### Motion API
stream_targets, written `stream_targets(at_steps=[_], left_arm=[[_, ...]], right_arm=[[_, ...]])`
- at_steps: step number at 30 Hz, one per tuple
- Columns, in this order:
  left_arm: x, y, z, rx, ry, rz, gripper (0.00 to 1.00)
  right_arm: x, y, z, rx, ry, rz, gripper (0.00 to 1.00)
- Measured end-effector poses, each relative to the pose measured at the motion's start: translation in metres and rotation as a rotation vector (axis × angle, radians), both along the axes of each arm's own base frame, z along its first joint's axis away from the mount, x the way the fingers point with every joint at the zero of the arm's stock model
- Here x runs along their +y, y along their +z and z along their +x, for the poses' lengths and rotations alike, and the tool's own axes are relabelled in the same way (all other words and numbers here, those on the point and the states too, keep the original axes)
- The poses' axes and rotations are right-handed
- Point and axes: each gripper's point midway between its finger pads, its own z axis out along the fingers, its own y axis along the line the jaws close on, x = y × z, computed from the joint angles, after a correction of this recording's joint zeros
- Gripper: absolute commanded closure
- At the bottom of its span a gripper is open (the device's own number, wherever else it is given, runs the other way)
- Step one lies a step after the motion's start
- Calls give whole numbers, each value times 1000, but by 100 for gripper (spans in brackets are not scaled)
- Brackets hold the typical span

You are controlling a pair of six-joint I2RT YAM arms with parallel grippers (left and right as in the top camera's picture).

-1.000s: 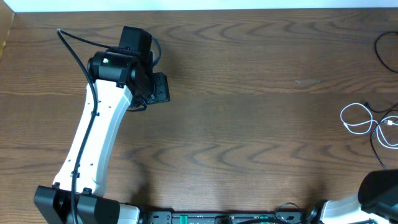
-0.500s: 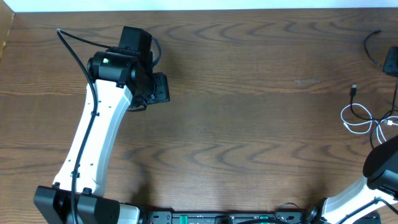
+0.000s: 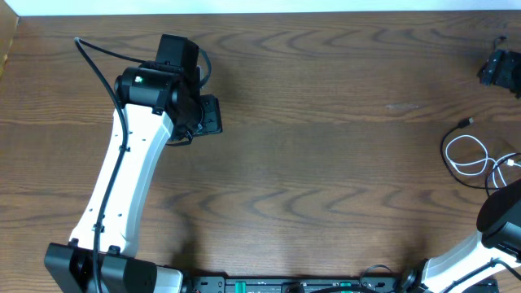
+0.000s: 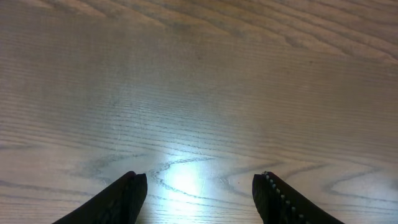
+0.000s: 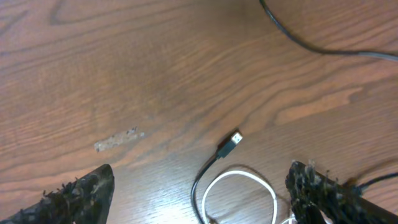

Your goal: Untangle cables

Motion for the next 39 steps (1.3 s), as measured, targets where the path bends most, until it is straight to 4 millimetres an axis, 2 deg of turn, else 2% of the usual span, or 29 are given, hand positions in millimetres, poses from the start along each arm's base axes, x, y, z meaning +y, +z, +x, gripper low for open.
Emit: stream_targets(at_steps=[5,9,13,16,17,22,26,30,33,39], left_arm=[[0,-1,1,-3,0,-1,36],[-2,0,11,-43,11,-12,34],[-4,4,25,-100,16,-21,33],[0,5,29,-119,47,0,32],[8,3,31,-119,98,35,32],[30,-18,21,-20,197,149,30],[42,-32,4,89,216,214,21],[56,-36,-22,204,233,262,20],[63,-36,-33,251,242,280,20],[61,-36,-51,330,177,277,20]], right_arm=[[13,-4,-6,25,17,63,11],[41,-5,-8,30,88,166,10],[83,-5,-8,51,208,229,1],[136,-8,-9,102,363,223,1],[166,-12,-11,138,449,187,1],[202,-25,-27,288,516,-33,1],[213,-27,-38,336,502,-48,1],[219,-29,-57,404,490,29,1],[223,-30,-70,453,487,70,1],[225,-51,-94,560,470,115,1]])
